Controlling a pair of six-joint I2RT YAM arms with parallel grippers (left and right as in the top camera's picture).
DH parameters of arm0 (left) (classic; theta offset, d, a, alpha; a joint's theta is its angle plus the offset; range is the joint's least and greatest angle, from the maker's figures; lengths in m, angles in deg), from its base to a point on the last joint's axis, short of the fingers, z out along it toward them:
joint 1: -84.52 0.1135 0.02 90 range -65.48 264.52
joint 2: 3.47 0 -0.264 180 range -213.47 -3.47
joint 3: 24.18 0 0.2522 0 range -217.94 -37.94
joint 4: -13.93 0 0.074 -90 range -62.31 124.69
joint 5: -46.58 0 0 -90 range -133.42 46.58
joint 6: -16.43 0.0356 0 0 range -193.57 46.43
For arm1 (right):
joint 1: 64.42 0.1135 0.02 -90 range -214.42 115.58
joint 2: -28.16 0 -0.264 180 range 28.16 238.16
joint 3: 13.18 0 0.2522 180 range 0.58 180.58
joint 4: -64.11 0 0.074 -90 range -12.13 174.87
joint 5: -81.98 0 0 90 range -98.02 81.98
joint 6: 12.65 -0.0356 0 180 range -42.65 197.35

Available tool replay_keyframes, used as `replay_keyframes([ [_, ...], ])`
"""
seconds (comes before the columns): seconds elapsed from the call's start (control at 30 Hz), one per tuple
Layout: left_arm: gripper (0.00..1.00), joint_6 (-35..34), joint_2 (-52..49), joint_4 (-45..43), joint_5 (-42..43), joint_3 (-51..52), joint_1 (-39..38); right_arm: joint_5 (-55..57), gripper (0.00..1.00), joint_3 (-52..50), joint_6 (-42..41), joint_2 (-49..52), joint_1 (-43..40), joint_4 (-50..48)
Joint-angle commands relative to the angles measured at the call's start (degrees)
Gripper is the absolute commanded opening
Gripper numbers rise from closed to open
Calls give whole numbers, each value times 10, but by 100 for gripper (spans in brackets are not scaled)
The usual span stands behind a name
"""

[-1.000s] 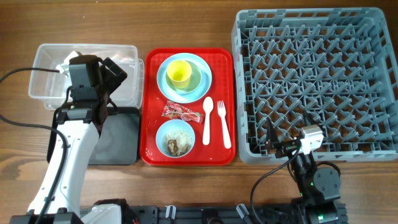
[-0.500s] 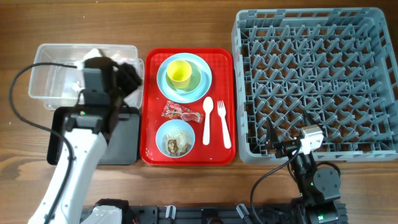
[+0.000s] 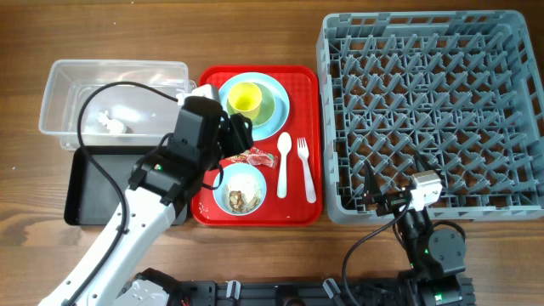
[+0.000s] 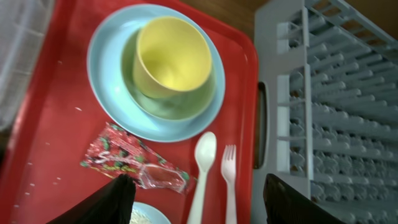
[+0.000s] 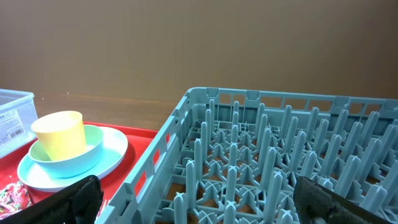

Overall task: Sort waste into correct bins and load items into the dishwasher rack
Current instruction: 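Move the left gripper back to the red candy wrapper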

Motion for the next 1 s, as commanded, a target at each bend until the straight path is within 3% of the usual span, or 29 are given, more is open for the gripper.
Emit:
replay_keyframes([
  [0.0,66,-10,6,2,17,-13,-15,-2,100,-1,3,-1,-2,-3],
  [0.3,65,-25,-13,20,31,-22,-28,-2,100,-1,3,-1,-2,-3],
  [0.43,55,-25,-34,21,76,-30,-28,-2,100,-1,3,-1,-2,-3],
  [0.47,48,-25,-42,22,85,-30,-30,-2,100,-1,3,-1,-2,-3],
  [0.63,42,-29,-96,39,87,-30,-66,-2,100,-1,3,-1,-2,-3],
  [0.83,12,-29,-172,34,87,-30,-111,-2,100,-1,3,-1,-2,-3],
  [0.97,7,-29,-193,40,87,-30,-125,-2,100,-1,3,-1,-2,-3],
])
